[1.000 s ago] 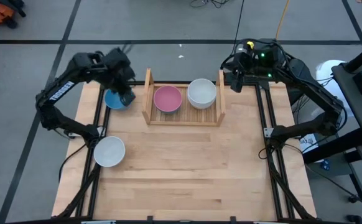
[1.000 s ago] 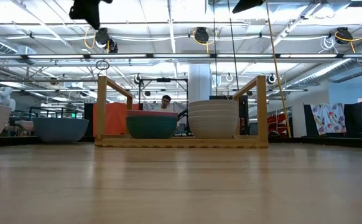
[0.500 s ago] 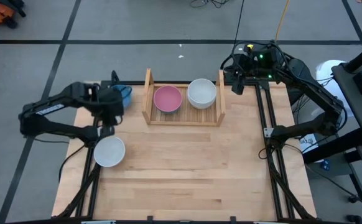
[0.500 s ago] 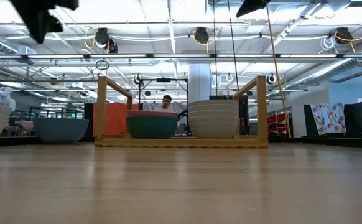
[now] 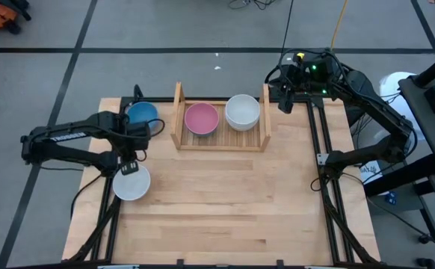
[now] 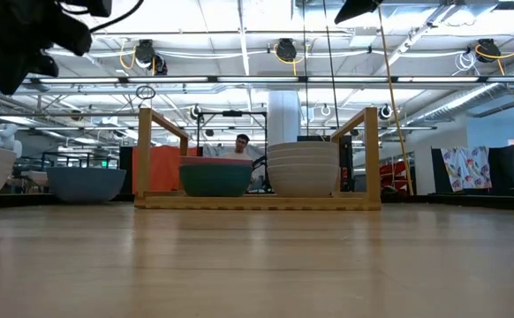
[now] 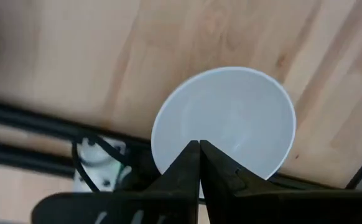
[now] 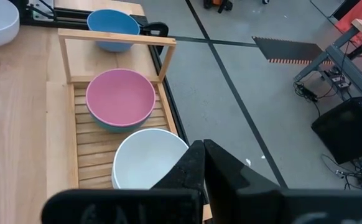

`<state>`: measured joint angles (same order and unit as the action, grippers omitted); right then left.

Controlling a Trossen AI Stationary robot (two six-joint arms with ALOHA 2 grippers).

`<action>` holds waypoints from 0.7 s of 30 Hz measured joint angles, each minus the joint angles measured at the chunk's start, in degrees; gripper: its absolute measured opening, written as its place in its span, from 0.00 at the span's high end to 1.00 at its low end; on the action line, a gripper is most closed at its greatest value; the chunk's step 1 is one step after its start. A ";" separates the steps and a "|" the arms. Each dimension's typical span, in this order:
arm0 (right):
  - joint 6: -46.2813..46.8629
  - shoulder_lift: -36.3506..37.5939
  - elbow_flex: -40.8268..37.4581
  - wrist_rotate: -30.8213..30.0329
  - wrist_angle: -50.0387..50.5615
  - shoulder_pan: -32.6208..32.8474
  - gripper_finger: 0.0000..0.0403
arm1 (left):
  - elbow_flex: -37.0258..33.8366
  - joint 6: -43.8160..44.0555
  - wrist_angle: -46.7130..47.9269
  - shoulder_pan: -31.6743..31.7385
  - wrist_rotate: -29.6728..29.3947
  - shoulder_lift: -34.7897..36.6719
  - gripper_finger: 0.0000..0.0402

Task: Place and stack bowls onto a shelf
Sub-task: Stack the white bowl on top of the pink bowl on the shelf

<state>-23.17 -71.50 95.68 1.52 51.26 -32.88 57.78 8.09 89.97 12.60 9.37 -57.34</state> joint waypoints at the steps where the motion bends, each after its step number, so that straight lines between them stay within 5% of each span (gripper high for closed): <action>1: 0.01 0.00 0.00 -0.01 -0.14 0.00 1.00 | -0.60 1.57 0.01 0.00 -0.19 0.00 0.95; 16: 0.00 0.00 0.00 0.00 -2.52 0.00 1.00 | -8.69 8.61 -3.98 0.00 -0.34 -0.02 0.82; 21: -0.39 0.00 0.00 0.00 -3.03 0.00 1.00 | -9.55 -0.89 -11.04 -0.22 0.10 -0.04 0.82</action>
<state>-23.57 -71.50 95.68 1.52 48.23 -32.88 48.23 7.19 78.93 12.38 9.47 -57.39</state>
